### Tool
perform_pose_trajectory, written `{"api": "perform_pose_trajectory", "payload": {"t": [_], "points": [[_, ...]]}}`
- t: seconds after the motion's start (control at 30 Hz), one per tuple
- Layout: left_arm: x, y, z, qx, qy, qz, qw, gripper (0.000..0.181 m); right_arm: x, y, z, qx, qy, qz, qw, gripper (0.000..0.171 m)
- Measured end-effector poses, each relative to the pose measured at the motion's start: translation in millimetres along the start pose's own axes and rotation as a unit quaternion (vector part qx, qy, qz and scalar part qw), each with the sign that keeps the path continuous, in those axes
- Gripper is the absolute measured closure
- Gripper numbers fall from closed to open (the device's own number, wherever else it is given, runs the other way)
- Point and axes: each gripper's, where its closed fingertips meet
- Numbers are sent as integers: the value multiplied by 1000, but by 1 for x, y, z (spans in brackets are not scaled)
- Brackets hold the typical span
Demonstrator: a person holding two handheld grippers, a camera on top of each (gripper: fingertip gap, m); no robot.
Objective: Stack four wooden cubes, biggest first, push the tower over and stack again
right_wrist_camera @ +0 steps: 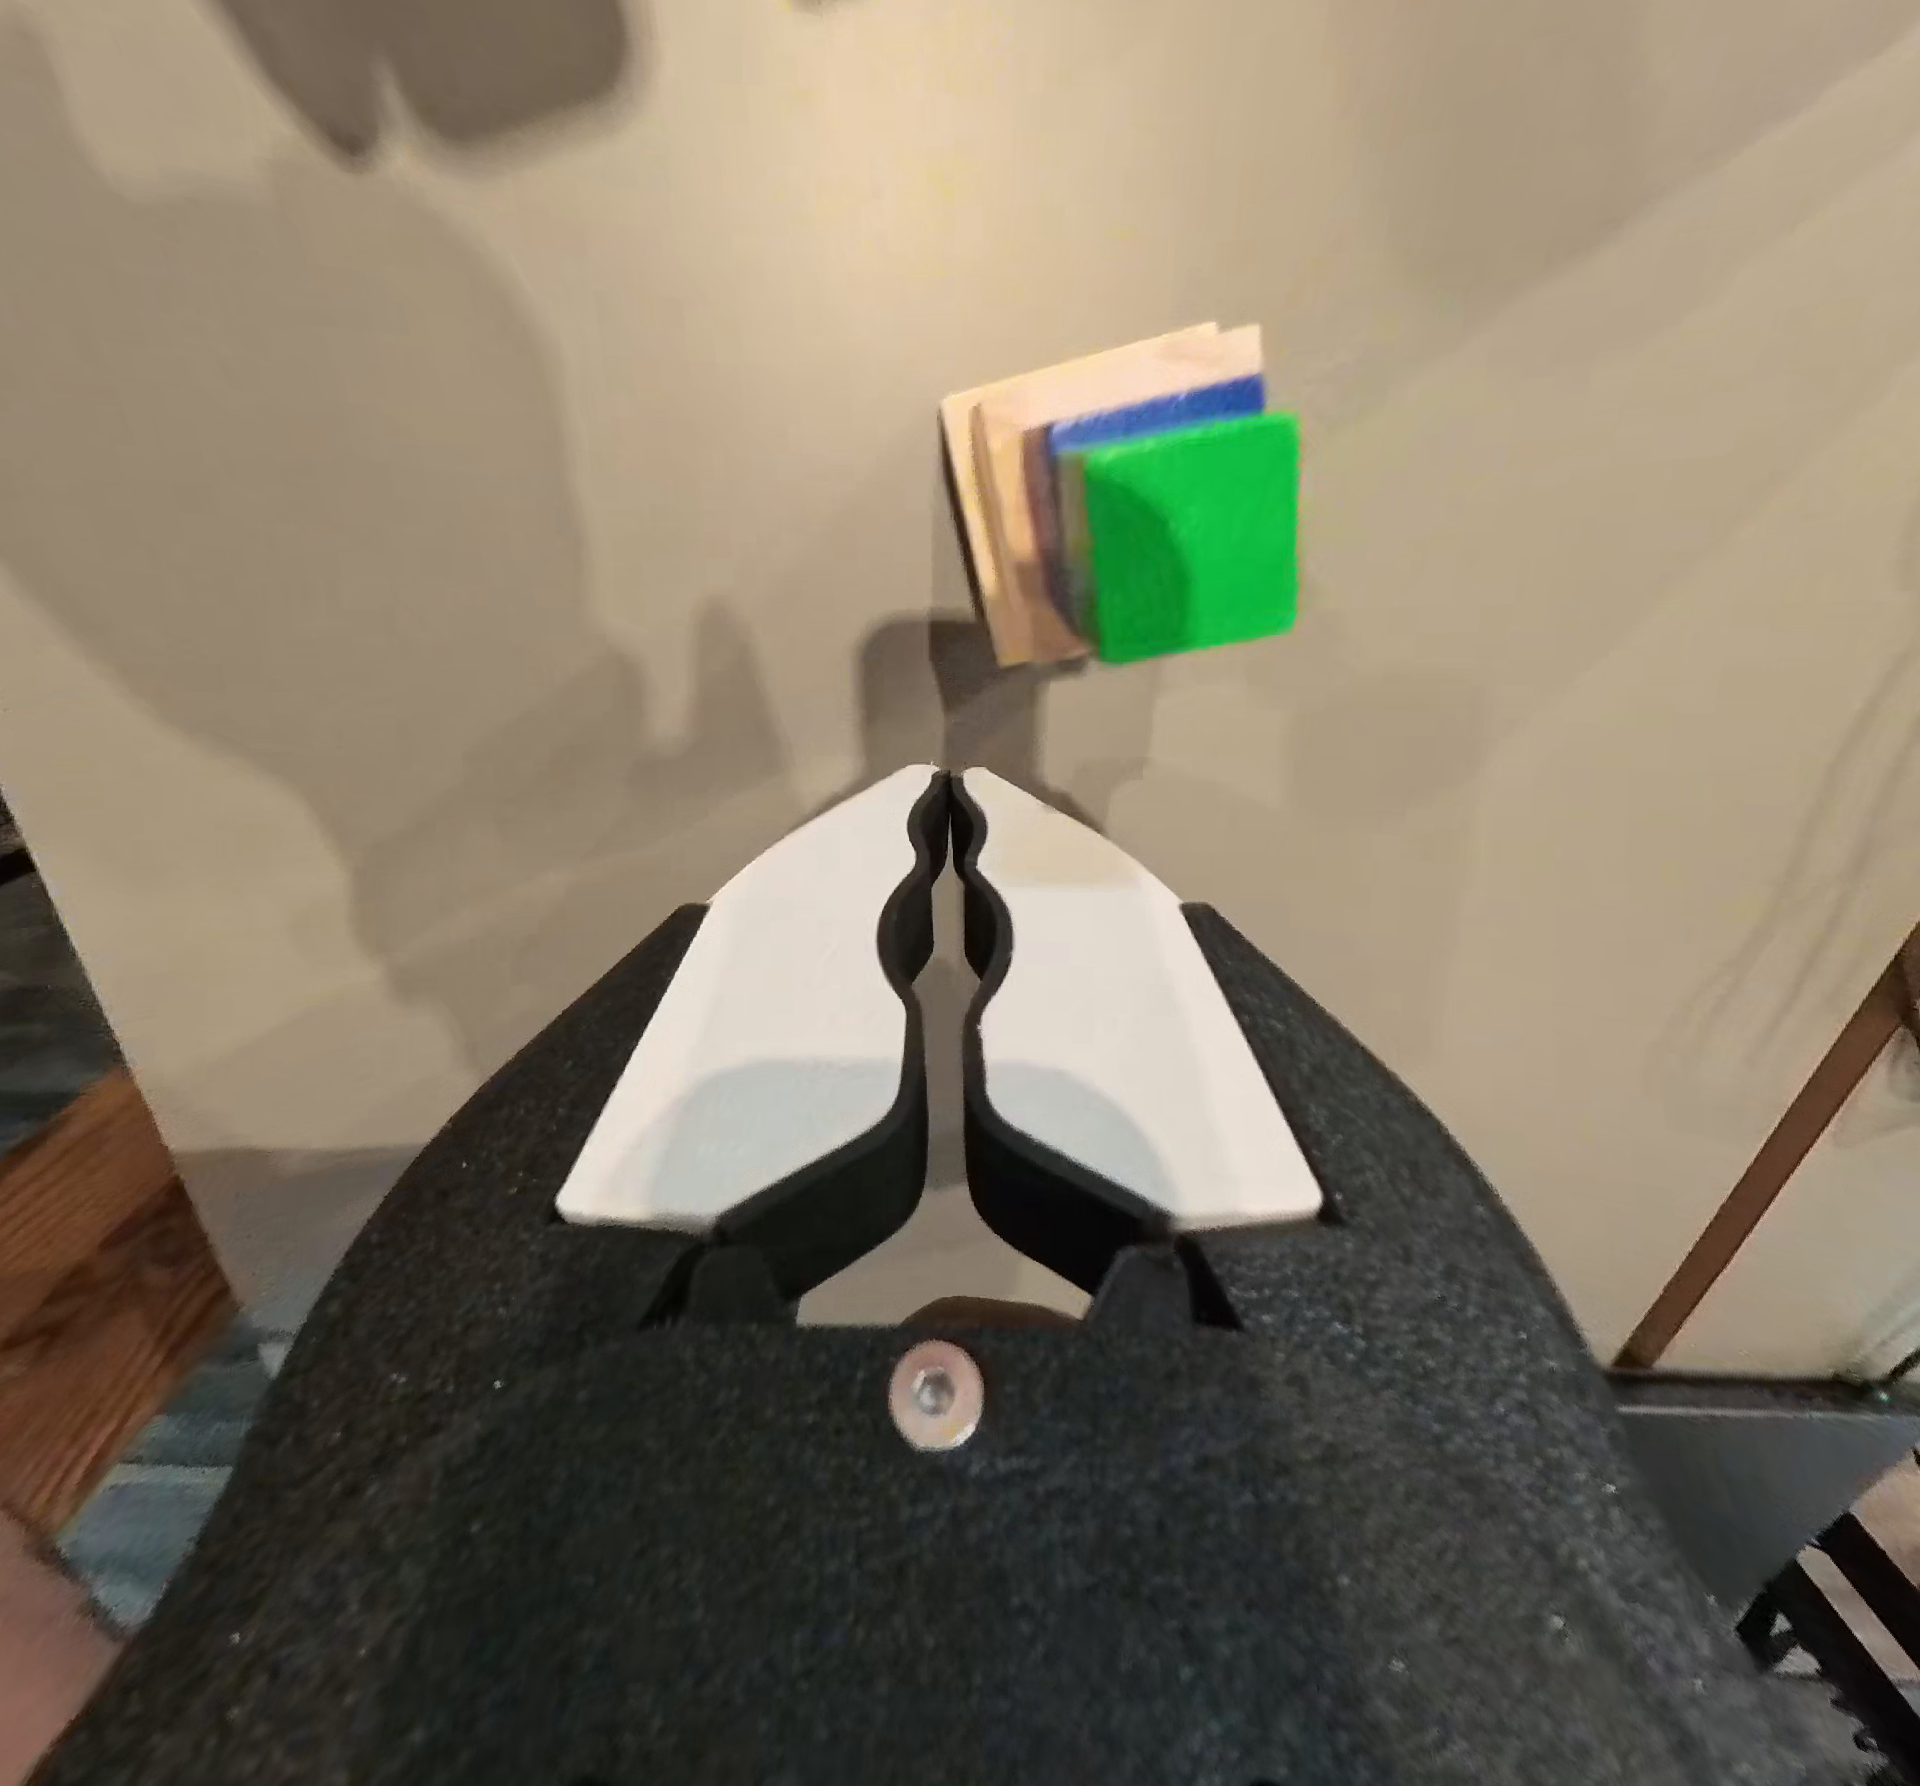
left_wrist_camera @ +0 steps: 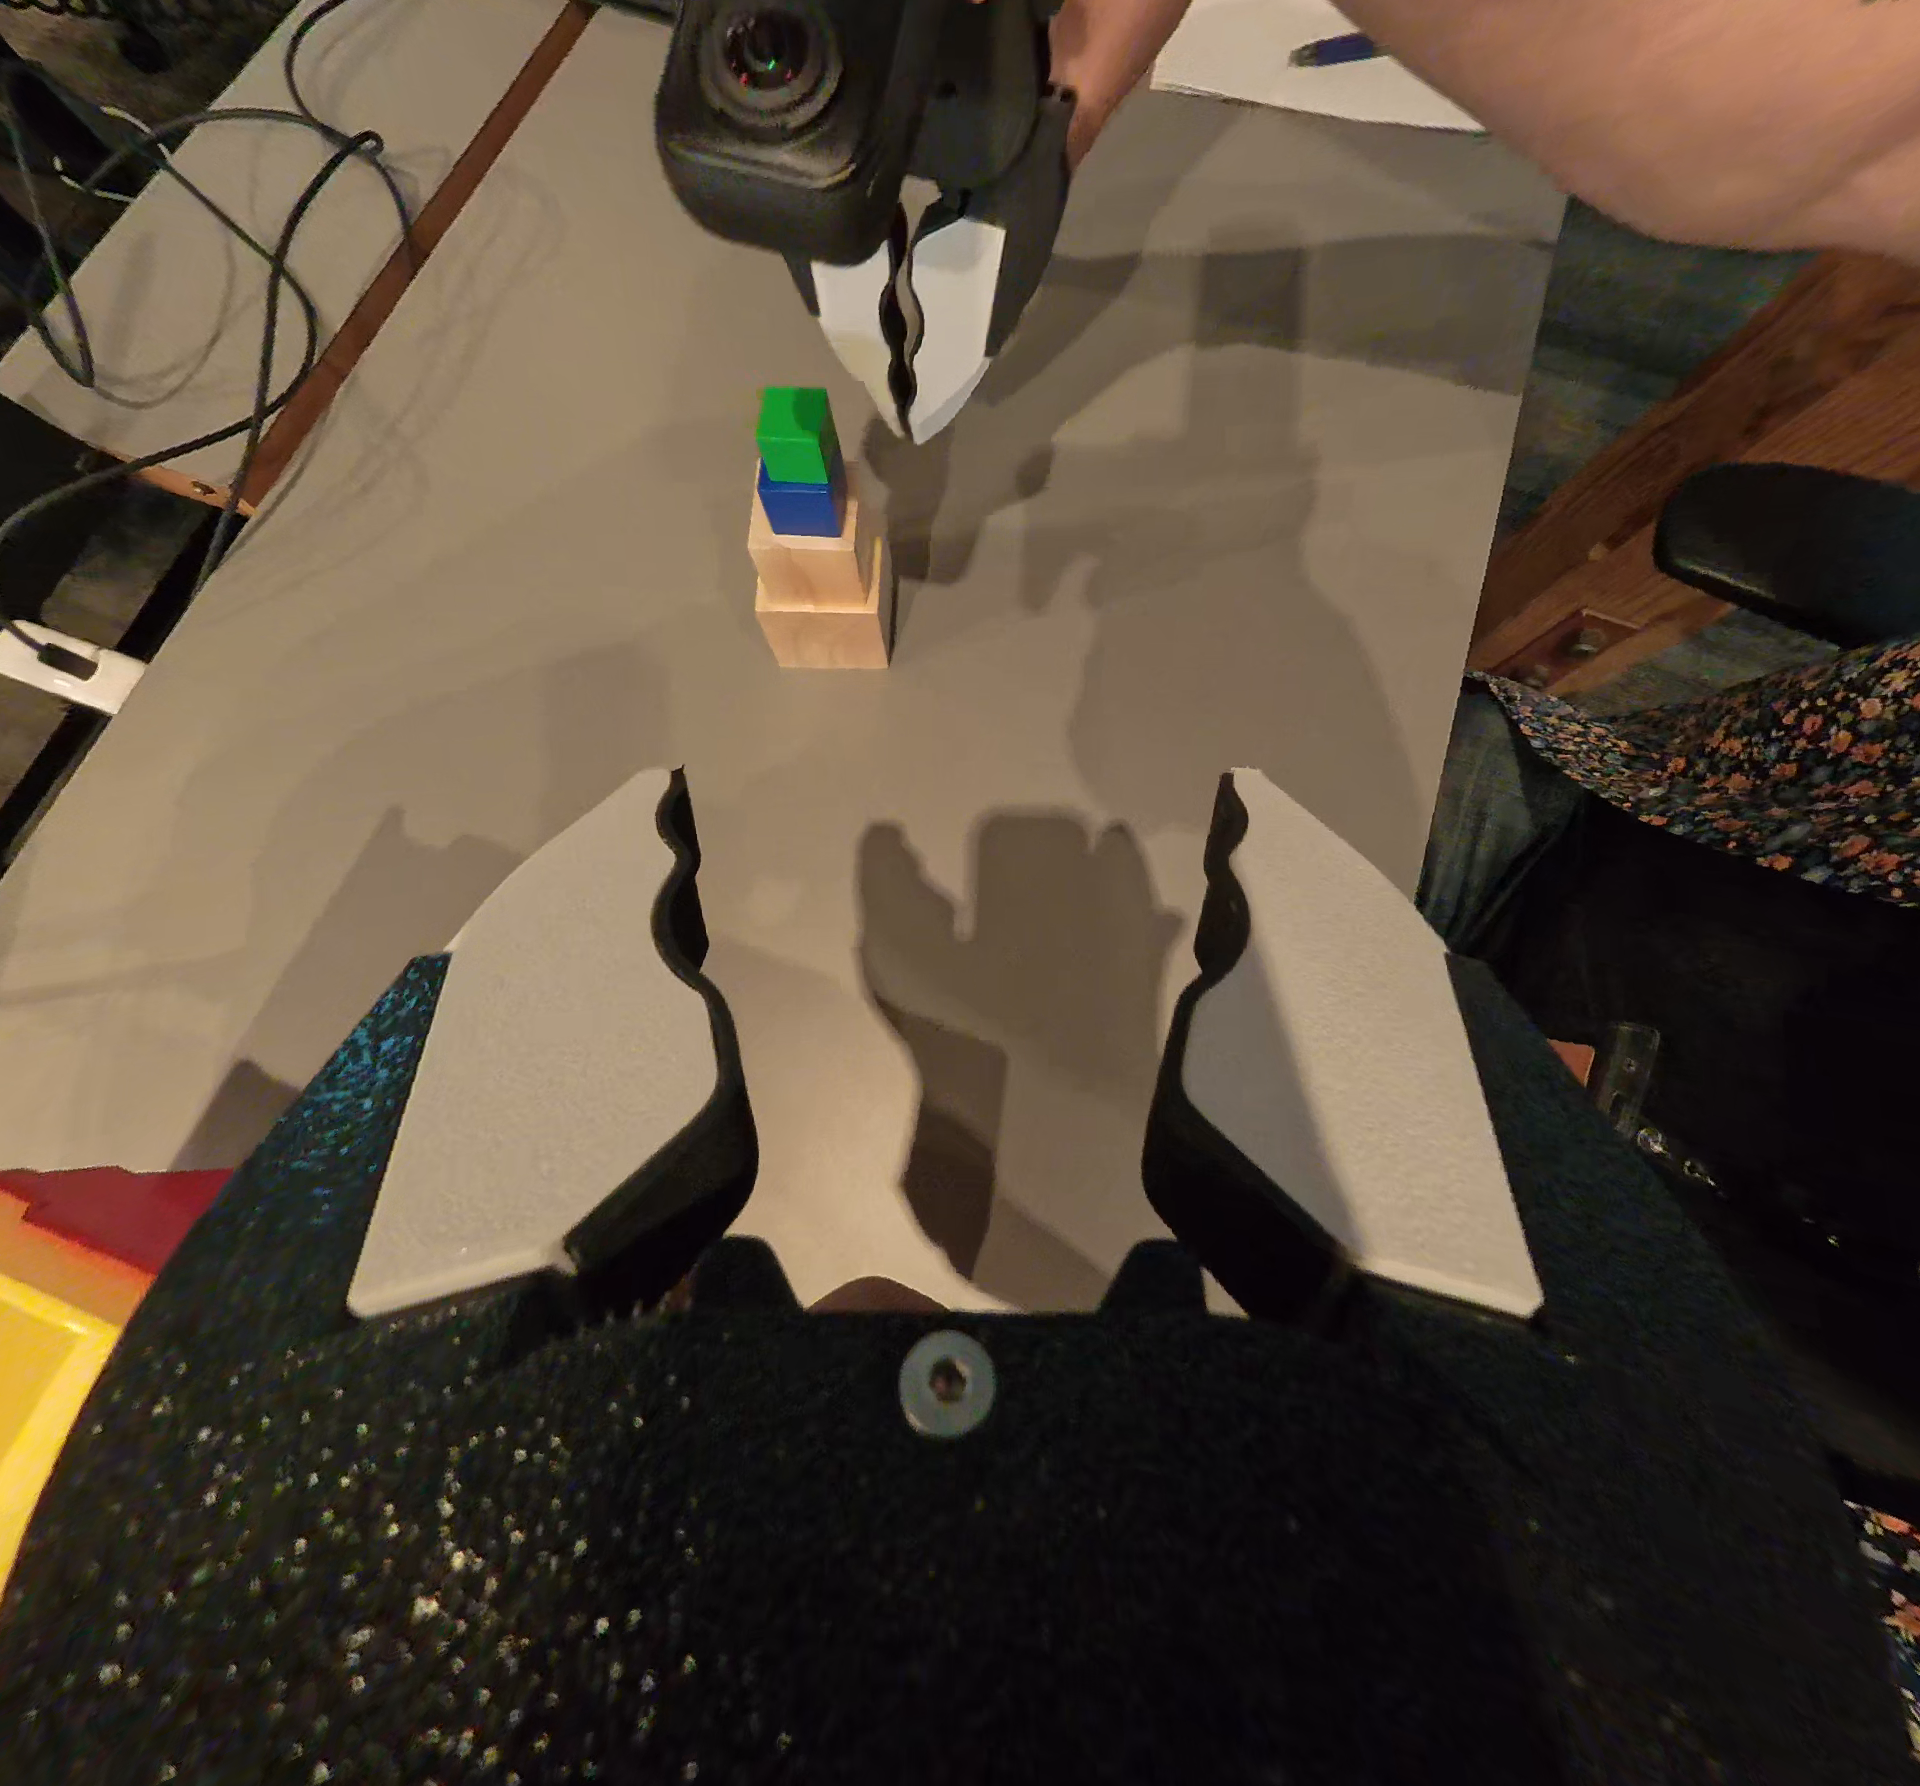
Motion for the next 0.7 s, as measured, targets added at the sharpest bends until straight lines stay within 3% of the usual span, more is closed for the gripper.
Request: {"api": "perform_pose_trajectory", "payload": {"t": [0.03, 0.37, 0.7], "points": [[0, -1, -1, 1, 1, -1, 1000, 88, 3, 3, 3, 1, -1, -1, 1000, 171], [-3, -8, -6, 4, 7, -10, 1000, 88, 35, 14, 13, 9, 10, -25, 1000, 171], [-2, -10, -7, 5, 9, -12, 1000, 88, 40, 12, 10, 11, 11, -28, 999, 171]]}}
Point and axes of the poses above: each gripper's, where its closed fingertips meet, z out along the fingers, x out of its top, y = z × x across the jaws, and after that the axes turned 4 degrees about -x, right-handed
